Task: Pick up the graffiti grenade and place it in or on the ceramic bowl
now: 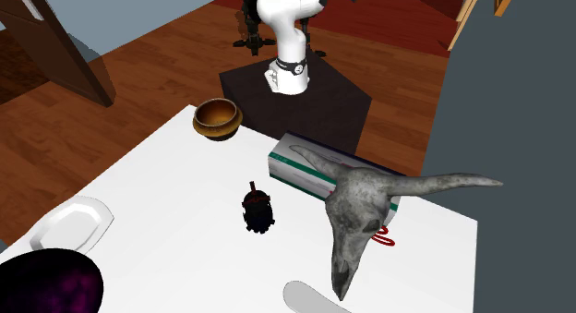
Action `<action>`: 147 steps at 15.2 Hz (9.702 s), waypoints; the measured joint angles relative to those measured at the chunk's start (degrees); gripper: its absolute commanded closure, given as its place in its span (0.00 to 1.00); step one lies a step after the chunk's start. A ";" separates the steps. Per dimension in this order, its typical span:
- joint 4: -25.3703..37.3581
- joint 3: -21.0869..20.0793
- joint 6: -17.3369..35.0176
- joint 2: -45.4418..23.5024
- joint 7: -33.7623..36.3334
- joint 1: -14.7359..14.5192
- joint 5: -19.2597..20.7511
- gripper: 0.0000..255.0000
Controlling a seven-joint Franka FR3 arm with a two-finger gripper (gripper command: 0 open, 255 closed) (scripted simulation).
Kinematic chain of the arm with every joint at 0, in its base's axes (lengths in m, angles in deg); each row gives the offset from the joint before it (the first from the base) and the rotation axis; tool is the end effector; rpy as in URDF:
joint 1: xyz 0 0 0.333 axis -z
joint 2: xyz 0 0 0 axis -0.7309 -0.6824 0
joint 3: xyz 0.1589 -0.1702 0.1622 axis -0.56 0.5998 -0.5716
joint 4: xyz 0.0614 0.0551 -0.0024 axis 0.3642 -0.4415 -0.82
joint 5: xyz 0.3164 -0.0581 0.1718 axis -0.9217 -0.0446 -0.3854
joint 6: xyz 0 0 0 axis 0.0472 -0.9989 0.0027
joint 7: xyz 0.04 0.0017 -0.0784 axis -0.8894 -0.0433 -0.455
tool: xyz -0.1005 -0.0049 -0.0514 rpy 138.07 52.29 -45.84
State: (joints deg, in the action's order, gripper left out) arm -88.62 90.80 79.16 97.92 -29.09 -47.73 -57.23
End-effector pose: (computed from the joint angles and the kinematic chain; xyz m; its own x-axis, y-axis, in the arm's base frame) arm 0.2970 -0.0261 0.5528 0.9921 0.0044 -0.1256 0.0121 -0.9981 0.0609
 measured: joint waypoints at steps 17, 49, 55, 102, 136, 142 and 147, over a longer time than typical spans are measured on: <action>-3.90 15.02 26.10 -16.65 -12.02 4.40 6.08 0.00; 25.69 22.80 51.49 -70.69 -44.18 15.68 -24.07 0.00; 25.58 22.73 51.72 -70.79 -44.23 15.69 -24.17 1.00; 27.09 28.12 33.96 -52.38 -38.99 12.40 -12.85 1.00; -12.99 36.33 33.16 -5.73 -46.89 30.47 16.69 1.00; -16.29 38.50 38.53 -7.79 -47.02 30.36 17.71 1.00; -18.39 40.21 42.75 -9.92 -47.12 29.93 18.22 1.00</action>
State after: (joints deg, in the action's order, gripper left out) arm -107.01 131.00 121.91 88.00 -76.20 -17.80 -39.01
